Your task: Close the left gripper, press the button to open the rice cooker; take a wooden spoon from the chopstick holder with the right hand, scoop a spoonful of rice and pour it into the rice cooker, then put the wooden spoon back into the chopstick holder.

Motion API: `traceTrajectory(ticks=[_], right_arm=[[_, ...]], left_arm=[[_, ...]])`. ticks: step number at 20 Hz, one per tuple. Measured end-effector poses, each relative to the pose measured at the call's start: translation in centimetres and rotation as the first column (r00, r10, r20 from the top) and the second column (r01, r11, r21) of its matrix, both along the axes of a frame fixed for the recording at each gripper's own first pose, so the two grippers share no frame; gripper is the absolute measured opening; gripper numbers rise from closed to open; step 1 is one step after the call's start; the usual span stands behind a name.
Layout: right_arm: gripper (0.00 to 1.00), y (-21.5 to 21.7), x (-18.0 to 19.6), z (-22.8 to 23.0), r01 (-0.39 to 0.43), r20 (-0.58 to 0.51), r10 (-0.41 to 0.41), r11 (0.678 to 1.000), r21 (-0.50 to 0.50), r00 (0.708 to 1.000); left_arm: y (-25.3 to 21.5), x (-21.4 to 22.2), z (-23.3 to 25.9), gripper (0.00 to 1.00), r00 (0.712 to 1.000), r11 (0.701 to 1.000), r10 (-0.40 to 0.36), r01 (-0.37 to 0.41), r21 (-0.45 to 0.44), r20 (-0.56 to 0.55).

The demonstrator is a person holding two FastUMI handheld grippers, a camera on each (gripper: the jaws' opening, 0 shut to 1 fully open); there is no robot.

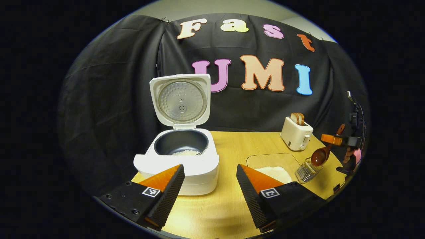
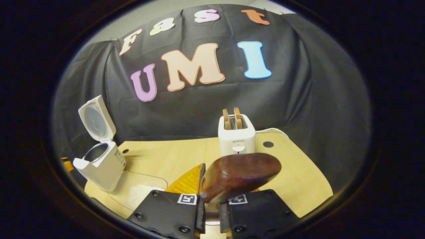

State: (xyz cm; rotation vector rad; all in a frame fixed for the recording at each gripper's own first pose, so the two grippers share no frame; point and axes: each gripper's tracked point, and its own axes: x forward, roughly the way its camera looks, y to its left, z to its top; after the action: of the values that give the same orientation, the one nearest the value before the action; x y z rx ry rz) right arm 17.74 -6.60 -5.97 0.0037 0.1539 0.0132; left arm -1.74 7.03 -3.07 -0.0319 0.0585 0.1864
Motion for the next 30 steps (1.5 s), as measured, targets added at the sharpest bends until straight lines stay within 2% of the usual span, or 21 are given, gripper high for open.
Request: traceTrajectory(ticks=[11, 12, 14, 19, 30], right_arm=[[0.23, 0.5, -0.7, -3.7, -0.036, -0.056, 0.037, 0.999, 0.019, 0.998], [0.25, 0.5, -0.9, -3.9, -0.039, -0.060, 0.041, 0.999, 0.025, 0.997], [0.53, 0.4, -1.2, -3.8, -0.045, -0.059, 0.047, 0.998, 0.033, 0.997], [1.00, -0.8, -2.9, -2.2, -0.017, -0.010, 0.018, 0.999, 0.036, 1.000], [0.99, -4.2, -10.2, 3.8, 0.035, 0.124, -0.042, 0.998, 0.056, 0.991]], left_arm=[[-0.1, -0.8, 0.1, 0.93, 0.999, 0.999, 0.041, -0.041, 0.017, -0.001], [0.0, -0.8, 0.1, 0.89, 0.999, 0.999, 0.041, -0.040, 0.018, -0.001], [0.0, -0.8, 0.2, 0.93, 0.999, 0.999, 0.037, -0.037, 0.017, 0.000], [-0.1, -0.6, 0.8, 0.93, 0.999, 1.000, 0.027, -0.027, 0.011, 0.021], [1.0, 1.2, 5.4, 0.93, 0.994, 0.998, 0.007, 0.001, -0.070, 0.107]])
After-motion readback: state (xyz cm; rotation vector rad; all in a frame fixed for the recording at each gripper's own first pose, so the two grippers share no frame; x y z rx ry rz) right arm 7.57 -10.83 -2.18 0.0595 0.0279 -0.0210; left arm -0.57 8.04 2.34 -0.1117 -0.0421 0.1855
